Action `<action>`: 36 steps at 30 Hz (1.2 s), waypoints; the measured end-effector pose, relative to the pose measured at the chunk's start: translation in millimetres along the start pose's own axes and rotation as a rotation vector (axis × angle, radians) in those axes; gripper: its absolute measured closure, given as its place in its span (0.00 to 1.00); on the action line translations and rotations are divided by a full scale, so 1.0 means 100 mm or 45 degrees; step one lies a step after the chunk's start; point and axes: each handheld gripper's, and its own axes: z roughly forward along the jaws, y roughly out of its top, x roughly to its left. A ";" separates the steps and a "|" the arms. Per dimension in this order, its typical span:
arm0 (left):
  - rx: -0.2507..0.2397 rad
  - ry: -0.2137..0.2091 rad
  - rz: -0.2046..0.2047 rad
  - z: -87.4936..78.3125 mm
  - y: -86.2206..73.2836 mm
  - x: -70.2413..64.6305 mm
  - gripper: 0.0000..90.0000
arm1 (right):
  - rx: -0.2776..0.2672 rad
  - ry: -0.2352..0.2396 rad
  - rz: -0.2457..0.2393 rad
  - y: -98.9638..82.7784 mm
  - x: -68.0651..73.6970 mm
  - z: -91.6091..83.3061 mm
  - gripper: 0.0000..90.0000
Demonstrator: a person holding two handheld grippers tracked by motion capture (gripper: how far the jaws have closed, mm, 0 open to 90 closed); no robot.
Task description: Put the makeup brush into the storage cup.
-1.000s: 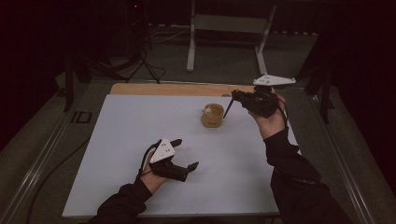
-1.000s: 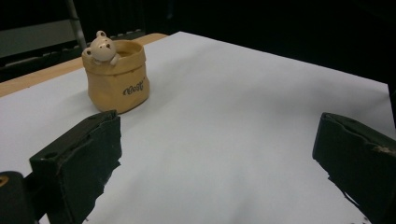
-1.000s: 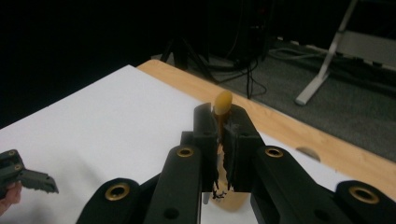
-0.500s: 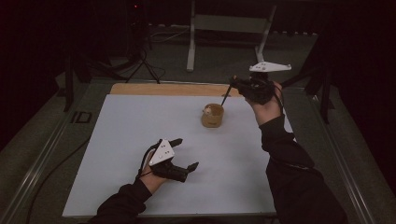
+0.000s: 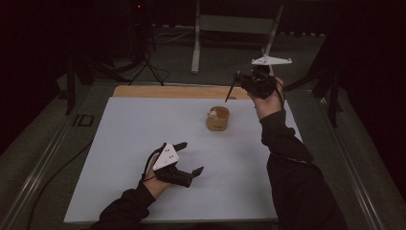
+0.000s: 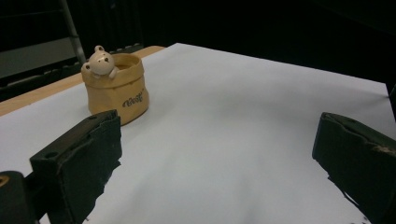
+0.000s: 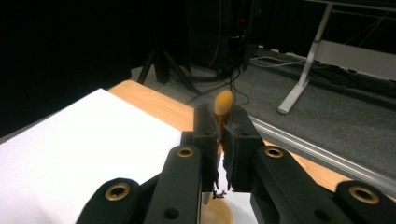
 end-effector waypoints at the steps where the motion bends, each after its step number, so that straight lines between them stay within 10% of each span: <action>1: -0.001 0.000 0.000 0.00 0.00 0.00 0.03 | 0.005 -0.002 -0.001 -0.01 -0.01 0.02 0.94; 36: 0.006 -0.007 0.003 -0.01 -0.02 0.00 0.03 | 0.186 -0.009 0.095 -0.48 -0.10 0.61 0.94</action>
